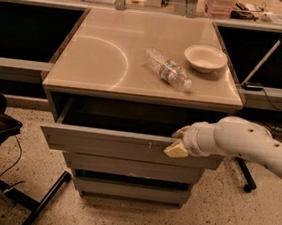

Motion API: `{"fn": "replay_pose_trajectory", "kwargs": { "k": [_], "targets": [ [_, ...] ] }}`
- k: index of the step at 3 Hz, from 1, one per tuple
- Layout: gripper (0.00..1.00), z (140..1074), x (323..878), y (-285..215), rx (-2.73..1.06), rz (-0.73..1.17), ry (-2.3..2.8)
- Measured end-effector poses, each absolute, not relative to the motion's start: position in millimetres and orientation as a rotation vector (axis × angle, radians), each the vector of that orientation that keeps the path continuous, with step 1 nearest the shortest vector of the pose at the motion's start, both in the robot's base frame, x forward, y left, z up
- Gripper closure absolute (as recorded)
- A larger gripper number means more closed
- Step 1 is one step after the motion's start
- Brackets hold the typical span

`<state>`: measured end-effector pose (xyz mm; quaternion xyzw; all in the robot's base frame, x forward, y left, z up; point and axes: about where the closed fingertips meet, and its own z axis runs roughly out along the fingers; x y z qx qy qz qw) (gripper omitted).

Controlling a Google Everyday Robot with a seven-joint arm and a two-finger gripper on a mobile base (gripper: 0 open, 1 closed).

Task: Open top drawer

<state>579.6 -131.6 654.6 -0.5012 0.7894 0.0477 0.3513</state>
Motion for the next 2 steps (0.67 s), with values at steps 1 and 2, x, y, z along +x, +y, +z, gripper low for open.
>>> {"fn": "replay_pose_trajectory", "kwargs": {
  "k": [1, 2],
  "targets": [
    [1.0, 652.0, 561.7, -133.0, -1.291, 0.11, 2.034],
    [1.0, 655.1, 561.2, -133.2, -1.291, 0.11, 2.034]
  ]
}}
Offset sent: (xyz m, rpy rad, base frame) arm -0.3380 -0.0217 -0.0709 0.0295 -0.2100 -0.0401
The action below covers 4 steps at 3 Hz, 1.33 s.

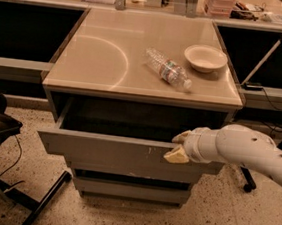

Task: Open top drawer

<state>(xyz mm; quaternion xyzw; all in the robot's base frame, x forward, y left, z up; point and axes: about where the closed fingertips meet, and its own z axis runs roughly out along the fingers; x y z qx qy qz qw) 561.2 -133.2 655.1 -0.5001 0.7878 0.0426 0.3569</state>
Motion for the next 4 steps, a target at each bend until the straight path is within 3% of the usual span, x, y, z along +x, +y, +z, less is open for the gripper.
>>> {"fn": "replay_pose_trajectory", "kwargs": {
  "k": [4],
  "targets": [
    [1.0, 654.0, 526.9, -135.2, -1.277, 0.111, 2.026]
  ]
}}
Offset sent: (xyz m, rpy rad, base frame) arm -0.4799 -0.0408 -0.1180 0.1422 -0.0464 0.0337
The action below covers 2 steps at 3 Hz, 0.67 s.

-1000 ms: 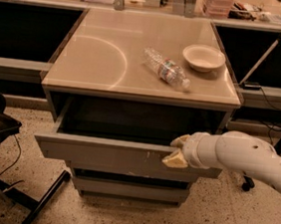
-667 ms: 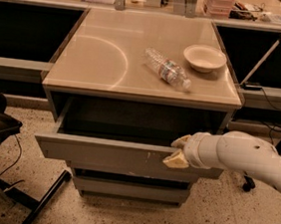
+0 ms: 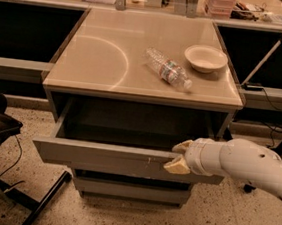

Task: Open top drawer

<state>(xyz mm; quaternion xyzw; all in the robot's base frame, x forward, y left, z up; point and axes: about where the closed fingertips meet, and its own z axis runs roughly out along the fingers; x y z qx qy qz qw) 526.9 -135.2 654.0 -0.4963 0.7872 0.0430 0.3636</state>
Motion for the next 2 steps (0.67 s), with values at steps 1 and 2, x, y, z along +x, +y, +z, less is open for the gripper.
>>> {"fn": "replay_pose_trajectory", "kwargs": {
  "k": [1, 2],
  "targets": [
    [1.0, 651.1, 532.4, -134.3, -1.276, 0.091, 2.066],
    [1.0, 651.7, 520.8, -133.4, -1.311, 0.048, 2.07]
  ]
}}
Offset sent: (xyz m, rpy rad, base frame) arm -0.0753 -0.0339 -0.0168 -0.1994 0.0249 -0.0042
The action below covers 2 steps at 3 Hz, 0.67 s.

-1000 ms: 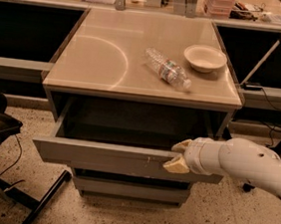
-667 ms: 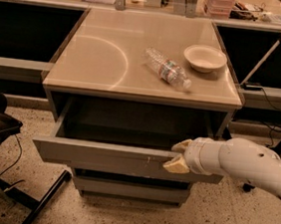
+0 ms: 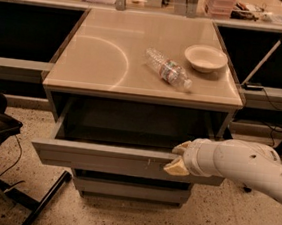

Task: Open top drawer

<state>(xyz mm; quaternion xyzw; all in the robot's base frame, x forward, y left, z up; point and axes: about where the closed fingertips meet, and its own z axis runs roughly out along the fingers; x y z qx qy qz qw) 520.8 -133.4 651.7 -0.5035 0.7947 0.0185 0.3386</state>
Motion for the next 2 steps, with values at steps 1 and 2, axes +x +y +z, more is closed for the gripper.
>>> {"fn": "replay_pose_trajectory", "kwargs": {
  "k": [1, 2],
  "targets": [
    [1.0, 653.1, 519.8, -133.8, -1.311, 0.048, 2.07],
    [1.0, 650.0, 507.1, -136.6, -1.304, 0.042, 2.066]
  ]
}}
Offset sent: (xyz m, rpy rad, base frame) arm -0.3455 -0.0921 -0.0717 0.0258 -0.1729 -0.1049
